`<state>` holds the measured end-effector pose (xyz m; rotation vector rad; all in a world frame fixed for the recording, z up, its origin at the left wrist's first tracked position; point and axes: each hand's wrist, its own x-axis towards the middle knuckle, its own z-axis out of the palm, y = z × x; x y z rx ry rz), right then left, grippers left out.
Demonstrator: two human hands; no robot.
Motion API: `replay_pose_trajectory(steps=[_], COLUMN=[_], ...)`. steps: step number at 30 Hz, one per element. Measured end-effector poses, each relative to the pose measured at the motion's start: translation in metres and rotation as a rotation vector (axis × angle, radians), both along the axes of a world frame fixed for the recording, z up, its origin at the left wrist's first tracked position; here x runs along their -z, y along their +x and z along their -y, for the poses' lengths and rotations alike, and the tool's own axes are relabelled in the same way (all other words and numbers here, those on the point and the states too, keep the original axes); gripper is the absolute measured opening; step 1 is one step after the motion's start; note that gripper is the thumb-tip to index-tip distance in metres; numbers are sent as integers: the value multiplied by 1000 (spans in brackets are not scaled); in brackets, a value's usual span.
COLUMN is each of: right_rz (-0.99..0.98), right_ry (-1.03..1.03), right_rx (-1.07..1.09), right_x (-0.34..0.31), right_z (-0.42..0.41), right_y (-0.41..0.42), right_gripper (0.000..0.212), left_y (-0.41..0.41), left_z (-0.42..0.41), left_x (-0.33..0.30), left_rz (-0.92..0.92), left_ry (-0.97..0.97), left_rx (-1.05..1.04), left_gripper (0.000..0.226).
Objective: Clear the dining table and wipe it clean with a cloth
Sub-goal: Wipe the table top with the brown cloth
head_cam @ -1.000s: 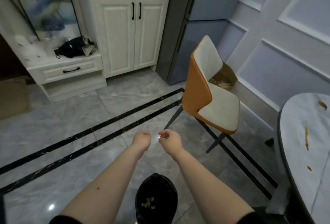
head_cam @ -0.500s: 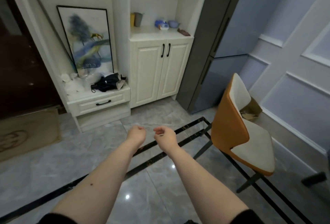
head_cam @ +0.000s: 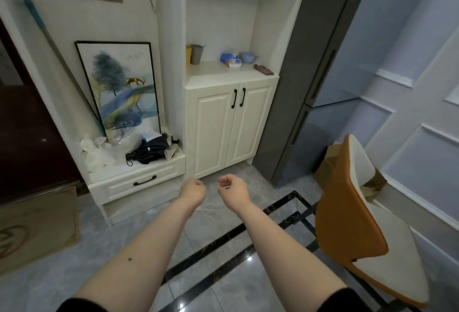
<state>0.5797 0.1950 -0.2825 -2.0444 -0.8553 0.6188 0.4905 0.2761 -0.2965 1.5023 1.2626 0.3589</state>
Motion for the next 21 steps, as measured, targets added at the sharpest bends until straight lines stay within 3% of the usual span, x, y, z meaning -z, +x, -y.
replay_pose_trajectory(steps=[10,21], right_rz=[2,8], right_ry=[61,72], right_rx=[16,116], right_x=[-33,-41], right_z=[-139,-275], right_y=[108,225], right_gripper=[25,24], left_y=[101,229], left_z=[-134,-277], left_x=[-40,-38], left_rz=[32,59], left_ry=[75,102], left_rx=[-21,91], left_gripper=[25,17])
